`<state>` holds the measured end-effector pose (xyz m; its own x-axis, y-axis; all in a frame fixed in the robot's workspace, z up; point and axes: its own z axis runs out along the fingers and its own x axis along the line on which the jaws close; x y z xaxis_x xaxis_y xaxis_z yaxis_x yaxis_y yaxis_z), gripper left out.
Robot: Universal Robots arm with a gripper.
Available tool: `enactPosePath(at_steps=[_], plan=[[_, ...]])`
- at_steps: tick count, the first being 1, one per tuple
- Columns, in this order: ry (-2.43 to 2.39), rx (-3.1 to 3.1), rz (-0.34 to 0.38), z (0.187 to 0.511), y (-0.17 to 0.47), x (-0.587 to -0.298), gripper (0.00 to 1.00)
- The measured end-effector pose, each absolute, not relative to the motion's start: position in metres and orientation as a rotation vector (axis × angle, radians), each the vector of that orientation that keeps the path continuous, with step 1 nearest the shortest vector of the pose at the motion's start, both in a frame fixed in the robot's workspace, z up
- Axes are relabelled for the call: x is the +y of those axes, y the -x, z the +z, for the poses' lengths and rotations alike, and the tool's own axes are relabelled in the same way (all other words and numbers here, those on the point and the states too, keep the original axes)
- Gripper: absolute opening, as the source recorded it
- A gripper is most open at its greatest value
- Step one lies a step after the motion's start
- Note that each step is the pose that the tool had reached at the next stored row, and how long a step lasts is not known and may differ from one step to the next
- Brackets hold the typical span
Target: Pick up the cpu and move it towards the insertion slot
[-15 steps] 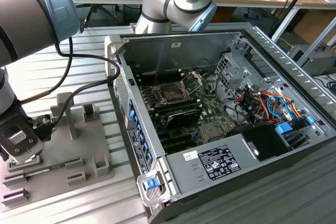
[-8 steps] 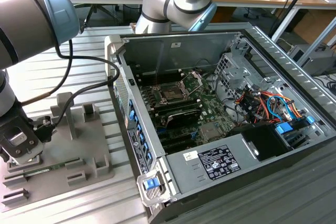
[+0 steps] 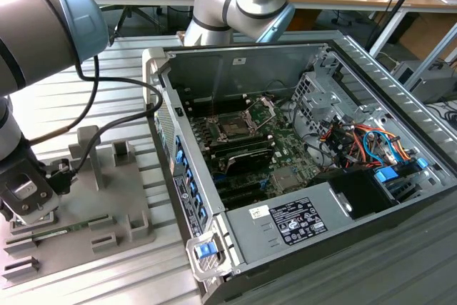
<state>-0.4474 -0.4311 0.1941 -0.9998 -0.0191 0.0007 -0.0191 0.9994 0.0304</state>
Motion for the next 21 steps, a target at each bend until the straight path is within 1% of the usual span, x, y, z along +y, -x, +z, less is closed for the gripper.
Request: enactPosePath(at_steps=[21], plan=[[-0.030,-3.140,-0.048,0.1901,0.4481,-0.4311,0.66]])
